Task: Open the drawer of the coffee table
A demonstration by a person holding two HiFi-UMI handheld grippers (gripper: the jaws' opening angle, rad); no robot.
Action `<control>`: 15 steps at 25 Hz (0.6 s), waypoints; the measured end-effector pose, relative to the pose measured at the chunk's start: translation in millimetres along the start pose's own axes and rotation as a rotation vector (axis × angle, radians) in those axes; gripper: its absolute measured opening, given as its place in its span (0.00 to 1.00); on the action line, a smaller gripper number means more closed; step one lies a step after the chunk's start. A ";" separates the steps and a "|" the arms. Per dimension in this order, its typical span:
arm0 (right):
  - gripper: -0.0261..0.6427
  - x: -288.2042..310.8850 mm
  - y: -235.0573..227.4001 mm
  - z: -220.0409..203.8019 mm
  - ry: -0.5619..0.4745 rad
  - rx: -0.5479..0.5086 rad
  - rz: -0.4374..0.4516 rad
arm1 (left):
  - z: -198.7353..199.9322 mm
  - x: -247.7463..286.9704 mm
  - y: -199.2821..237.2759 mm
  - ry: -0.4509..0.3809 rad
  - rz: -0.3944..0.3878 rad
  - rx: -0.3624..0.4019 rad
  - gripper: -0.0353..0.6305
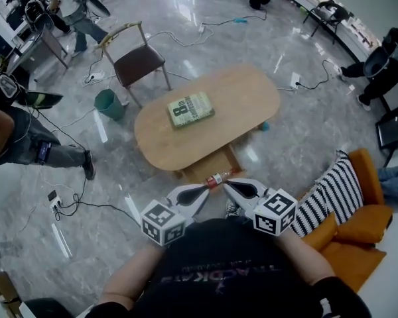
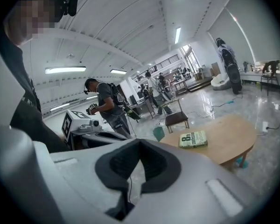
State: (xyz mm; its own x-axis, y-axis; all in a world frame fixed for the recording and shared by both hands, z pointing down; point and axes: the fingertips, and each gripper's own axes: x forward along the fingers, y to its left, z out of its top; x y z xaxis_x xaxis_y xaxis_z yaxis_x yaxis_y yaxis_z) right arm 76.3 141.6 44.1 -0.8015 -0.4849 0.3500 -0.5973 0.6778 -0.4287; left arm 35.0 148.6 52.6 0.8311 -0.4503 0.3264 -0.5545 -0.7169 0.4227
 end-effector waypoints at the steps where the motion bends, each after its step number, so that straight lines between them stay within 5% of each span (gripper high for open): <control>1: 0.04 -1.0 1.2 1.1 -0.004 -0.004 -0.004 | 0.7 -1.5 -1.6 0.004 -0.003 0.009 0.06; 15: 0.04 16.8 19.3 -25.3 0.069 0.035 0.036 | -15.4 -27.4 5.5 0.005 0.038 -0.027 0.06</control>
State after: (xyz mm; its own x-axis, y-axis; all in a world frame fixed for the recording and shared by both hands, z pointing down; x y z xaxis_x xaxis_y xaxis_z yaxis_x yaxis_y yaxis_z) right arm 52.1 160.6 62.8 -0.8194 -0.4201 0.3901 -0.5695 0.6739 -0.4706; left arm 8.5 165.2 58.9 0.8089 -0.4746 0.3470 -0.5870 -0.6844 0.4324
